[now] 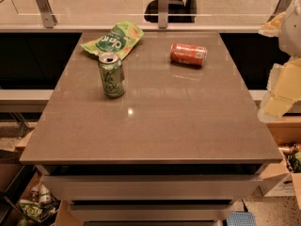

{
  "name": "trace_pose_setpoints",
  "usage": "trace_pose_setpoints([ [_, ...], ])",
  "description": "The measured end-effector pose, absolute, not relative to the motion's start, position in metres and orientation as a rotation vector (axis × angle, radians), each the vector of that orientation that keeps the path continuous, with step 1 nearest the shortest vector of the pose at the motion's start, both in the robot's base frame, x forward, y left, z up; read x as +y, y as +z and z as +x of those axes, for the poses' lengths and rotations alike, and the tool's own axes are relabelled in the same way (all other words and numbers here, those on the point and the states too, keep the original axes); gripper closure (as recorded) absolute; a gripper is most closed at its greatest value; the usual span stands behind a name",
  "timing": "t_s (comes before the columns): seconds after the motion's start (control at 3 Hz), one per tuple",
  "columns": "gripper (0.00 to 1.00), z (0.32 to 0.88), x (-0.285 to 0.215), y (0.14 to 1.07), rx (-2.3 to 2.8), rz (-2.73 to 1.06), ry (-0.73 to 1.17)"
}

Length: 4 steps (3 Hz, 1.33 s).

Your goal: Place coke can upright

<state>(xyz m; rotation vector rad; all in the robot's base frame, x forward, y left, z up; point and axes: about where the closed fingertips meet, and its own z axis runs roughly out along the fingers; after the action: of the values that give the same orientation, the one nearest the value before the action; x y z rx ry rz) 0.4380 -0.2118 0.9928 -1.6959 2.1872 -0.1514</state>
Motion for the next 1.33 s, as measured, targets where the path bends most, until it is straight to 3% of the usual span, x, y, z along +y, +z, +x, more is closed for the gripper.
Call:
trace_pose_setpoints([
  [0.67,0.00,0.455,-0.208,1.001,2.162,-1.666,-0.178],
  [1.33,0.00,0.524,-0.189,0.987,2.223,-1.686,-0.181],
])
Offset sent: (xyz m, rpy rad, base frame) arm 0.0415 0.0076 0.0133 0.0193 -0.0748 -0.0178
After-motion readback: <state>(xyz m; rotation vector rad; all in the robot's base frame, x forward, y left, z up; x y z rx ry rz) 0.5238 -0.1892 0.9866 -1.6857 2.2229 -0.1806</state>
